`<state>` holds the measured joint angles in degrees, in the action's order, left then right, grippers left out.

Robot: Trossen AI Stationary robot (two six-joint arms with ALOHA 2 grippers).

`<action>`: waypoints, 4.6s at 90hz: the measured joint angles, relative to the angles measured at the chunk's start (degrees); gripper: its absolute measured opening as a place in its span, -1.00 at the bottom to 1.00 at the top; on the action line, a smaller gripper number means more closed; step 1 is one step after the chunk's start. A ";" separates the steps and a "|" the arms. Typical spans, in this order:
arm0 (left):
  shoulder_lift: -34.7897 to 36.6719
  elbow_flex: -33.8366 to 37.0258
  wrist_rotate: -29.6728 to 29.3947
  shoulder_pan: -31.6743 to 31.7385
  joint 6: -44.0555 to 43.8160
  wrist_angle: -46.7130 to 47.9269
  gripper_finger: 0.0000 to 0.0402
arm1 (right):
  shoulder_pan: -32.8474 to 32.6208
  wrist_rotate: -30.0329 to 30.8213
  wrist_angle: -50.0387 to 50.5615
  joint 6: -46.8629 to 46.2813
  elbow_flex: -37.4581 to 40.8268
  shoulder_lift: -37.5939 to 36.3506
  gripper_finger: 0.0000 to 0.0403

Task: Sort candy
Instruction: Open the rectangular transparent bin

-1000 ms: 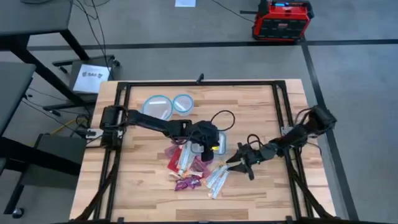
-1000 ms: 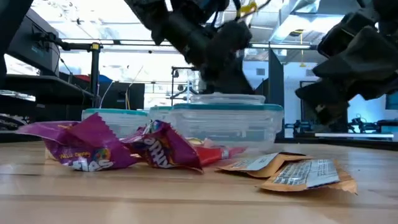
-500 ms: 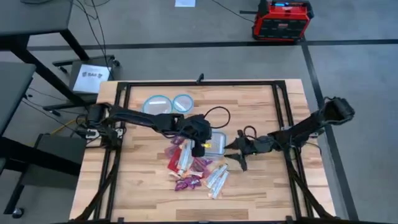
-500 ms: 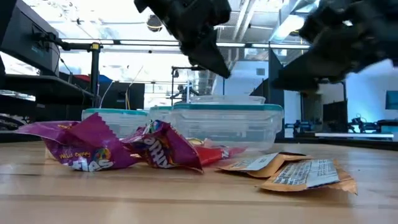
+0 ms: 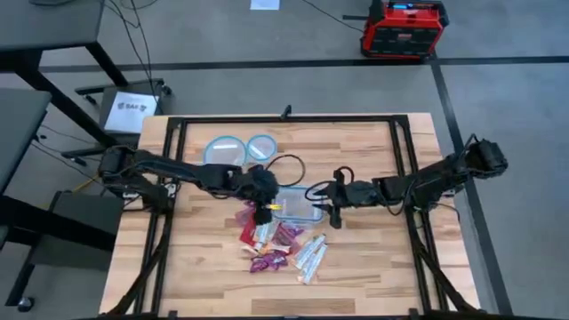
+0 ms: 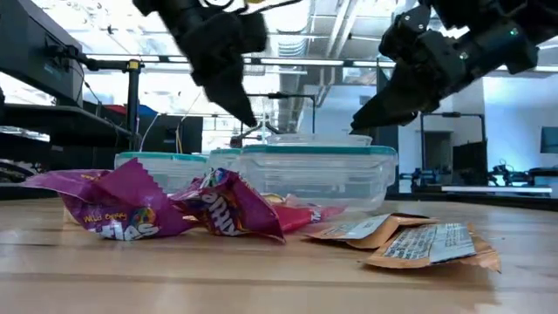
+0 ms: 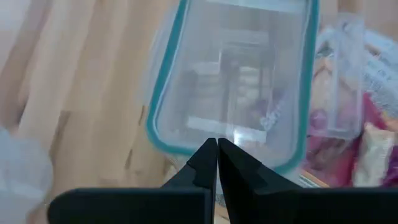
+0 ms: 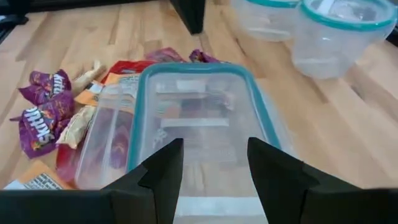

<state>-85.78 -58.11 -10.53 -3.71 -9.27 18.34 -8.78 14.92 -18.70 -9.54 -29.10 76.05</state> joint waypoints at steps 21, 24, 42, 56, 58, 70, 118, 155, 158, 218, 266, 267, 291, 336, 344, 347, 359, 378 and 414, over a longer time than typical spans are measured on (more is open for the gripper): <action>2.85 8.71 1.40 -1.07 -4.89 0.24 -1.00 | 0.07 0.00 0.85 -0.72 0.00 0.04 -0.18; 2.74 9.53 1.72 -1.29 -5.04 -0.32 -1.00 | 0.31 0.00 0.90 -0.63 0.02 0.04 -0.18; 1.43 11.63 4.08 -2.29 -4.18 -8.73 -1.00 | 1.16 0.02 0.86 -1.95 0.02 0.00 -0.18; -0.36 11.59 4.44 -1.30 -2.10 -12.38 -1.00 | 1.11 0.04 0.99 -1.99 0.02 -0.03 -0.18; -0.83 11.56 4.92 -1.26 -2.10 -13.19 -1.00 | 1.11 0.04 1.12 -1.99 0.02 -0.04 -0.18; -4.22 10.56 8.91 -1.18 -1.93 -15.67 -1.00 | 0.90 0.09 1.86 -1.97 0.02 -0.36 -0.18; -5.96 7.87 7.90 2.31 2.18 -23.37 -1.00 | 0.87 0.22 11.57 -3.06 0.02 -9.90 -0.18; -5.31 3.46 7.24 1.71 4.61 -12.07 -1.00 | 0.64 0.22 15.92 -5.49 0.04 -13.11 -0.18; -4.97 2.74 6.43 1.29 4.97 -9.40 -1.00 | 0.40 0.23 15.90 -5.55 0.04 -13.11 -0.18; -2.34 11.43 3.84 0.62 1.06 -21.16 -1.00 | 1.24 0.35 12.14 -5.62 0.46 -12.85 -0.18; -14.74 6.42 7.29 5.00 7.20 -33.14 -1.00 | 0.64 0.92 9.73 -10.23 0.35 2.70 -0.18; -14.92 6.24 7.29 5.28 7.29 -33.11 -1.00 | 0.74 0.92 9.91 -10.47 0.32 2.72 -0.18; -17.48 1.06 5.48 13.37 8.21 -33.33 -1.00 | 2.23 11.79 14.64 -17.91 0.38 1.08 -0.18; -13.43 -5.05 9.10 8.93 6.57 -33.95 -1.00 | -0.34 12.09 36.74 -20.66 -1.64 -14.83 -0.18; -15.55 -4.89 9.20 7.63 5.94 -35.09 -1.00 | 1.02 12.17 38.69 -21.42 -1.53 -14.06 -0.18; -16.38 -4.94 9.06 7.41 5.52 -35.82 -1.00 | 1.77 12.04 39.12 -21.86 -1.49 -13.63 -0.18; -20.08 -4.94 8.96 7.31 4.13 -36.41 -1.00 | 4.76 10.37 39.11 -22.05 -1.44 -11.17 -0.18; -23.14 -4.87 8.89 7.97 5.55 -36.31 -1.00 | 7.51 4.55 37.33 -23.80 -1.55 -7.79 -0.18; -22.72 -4.93 8.32 11.40 6.55 -36.03 -1.00 | 3.23 -1.14 30.59 -25.29 -1.89 -7.92 -0.18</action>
<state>-108.49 -63.04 -2.22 7.69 -2.72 -17.69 -5.55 13.78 11.89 -34.83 -30.99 68.13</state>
